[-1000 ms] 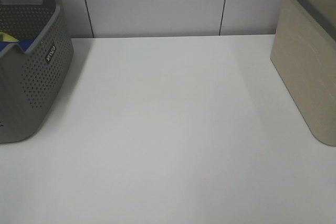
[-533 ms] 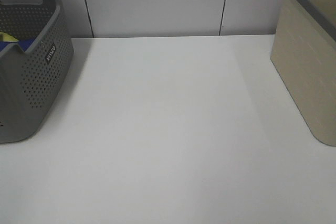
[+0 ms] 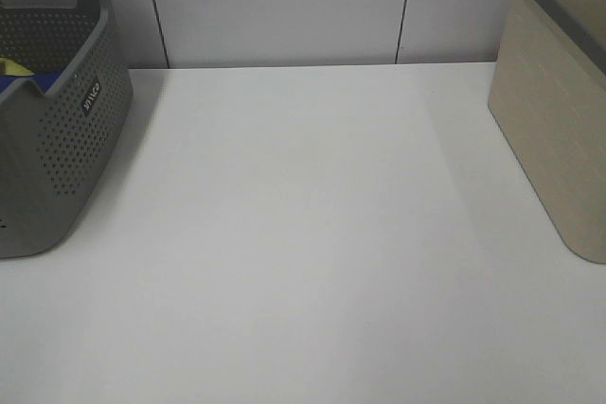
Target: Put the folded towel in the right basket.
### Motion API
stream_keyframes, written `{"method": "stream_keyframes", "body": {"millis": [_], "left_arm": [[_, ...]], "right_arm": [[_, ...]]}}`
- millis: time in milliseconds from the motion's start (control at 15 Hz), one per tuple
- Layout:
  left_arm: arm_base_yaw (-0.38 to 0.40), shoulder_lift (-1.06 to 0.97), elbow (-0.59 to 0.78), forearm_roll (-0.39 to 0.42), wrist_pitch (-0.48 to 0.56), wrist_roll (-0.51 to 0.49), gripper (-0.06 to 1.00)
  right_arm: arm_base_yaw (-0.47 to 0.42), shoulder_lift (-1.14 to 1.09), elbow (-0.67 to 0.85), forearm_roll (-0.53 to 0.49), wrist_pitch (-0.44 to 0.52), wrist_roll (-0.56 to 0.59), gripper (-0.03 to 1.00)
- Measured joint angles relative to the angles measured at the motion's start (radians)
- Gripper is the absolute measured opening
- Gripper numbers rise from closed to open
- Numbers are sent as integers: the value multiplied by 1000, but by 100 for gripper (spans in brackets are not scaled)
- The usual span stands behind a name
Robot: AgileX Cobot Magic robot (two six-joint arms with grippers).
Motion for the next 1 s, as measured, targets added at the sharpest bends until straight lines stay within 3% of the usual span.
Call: {"method": "stream_keyframes", "body": {"millis": [1000], "left_arm": [[0, 0, 0, 0, 0, 0, 99]], "right_arm": [[0, 0, 0, 0, -3, 1, 96]]}}
